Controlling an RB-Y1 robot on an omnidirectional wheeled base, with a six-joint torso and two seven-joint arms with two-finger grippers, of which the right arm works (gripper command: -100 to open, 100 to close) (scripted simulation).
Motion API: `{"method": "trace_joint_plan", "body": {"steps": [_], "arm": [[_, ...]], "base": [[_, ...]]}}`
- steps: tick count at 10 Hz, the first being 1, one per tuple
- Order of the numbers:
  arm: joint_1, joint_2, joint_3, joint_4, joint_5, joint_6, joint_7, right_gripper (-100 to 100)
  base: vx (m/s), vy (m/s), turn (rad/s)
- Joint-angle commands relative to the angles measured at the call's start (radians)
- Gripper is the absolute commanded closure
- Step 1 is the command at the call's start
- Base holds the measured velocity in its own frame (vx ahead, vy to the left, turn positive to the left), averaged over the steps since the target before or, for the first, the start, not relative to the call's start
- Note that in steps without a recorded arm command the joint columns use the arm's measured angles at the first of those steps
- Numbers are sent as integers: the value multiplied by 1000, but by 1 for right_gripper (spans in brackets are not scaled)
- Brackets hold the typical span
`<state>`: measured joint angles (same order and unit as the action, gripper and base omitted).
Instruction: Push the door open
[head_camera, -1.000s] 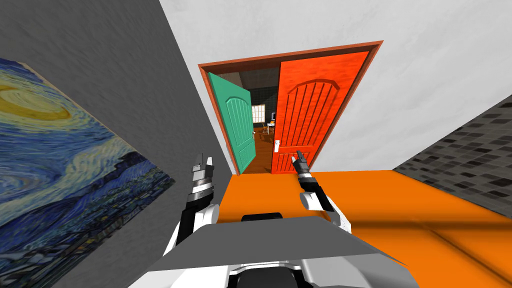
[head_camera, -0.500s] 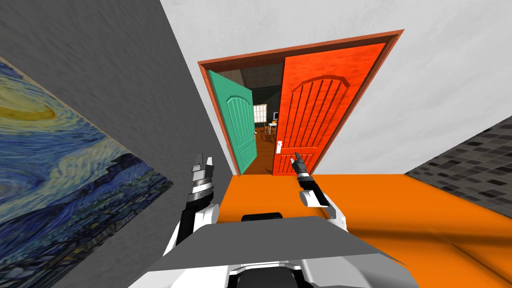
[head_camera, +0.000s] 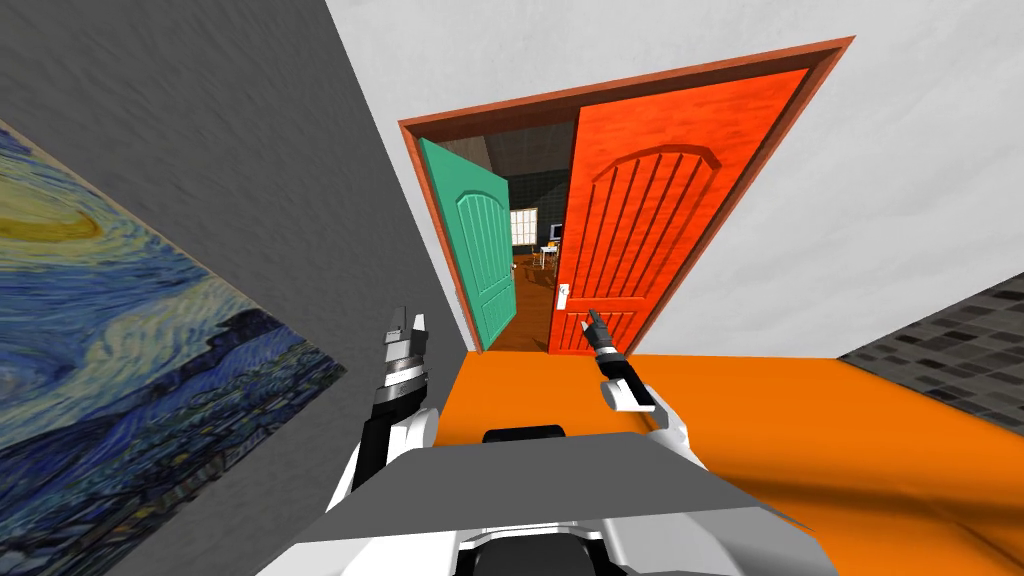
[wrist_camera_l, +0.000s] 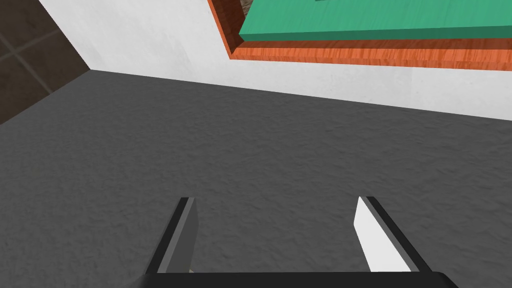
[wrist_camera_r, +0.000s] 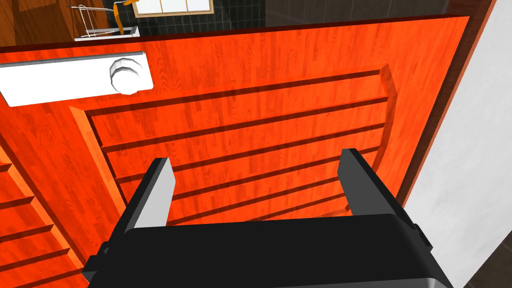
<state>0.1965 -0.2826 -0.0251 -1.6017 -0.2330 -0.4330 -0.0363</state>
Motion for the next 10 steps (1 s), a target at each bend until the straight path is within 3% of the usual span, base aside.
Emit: {"method": "trace_joint_plan", "body": {"steps": [1, 4, 7, 10], "arm": [[-9, -9, 0, 31, -5, 0, -8, -100], [-59, -56, 3, 141, -28, -11, -42, -100], [-76, -71, 4, 199, -36, -14, -54, -100], [-123, -115, 7, 303, -57, -25, -86, -100]], "base": [[63, 2, 33], [77, -2, 62], [57, 2, 30], [77, 2, 58]]}}
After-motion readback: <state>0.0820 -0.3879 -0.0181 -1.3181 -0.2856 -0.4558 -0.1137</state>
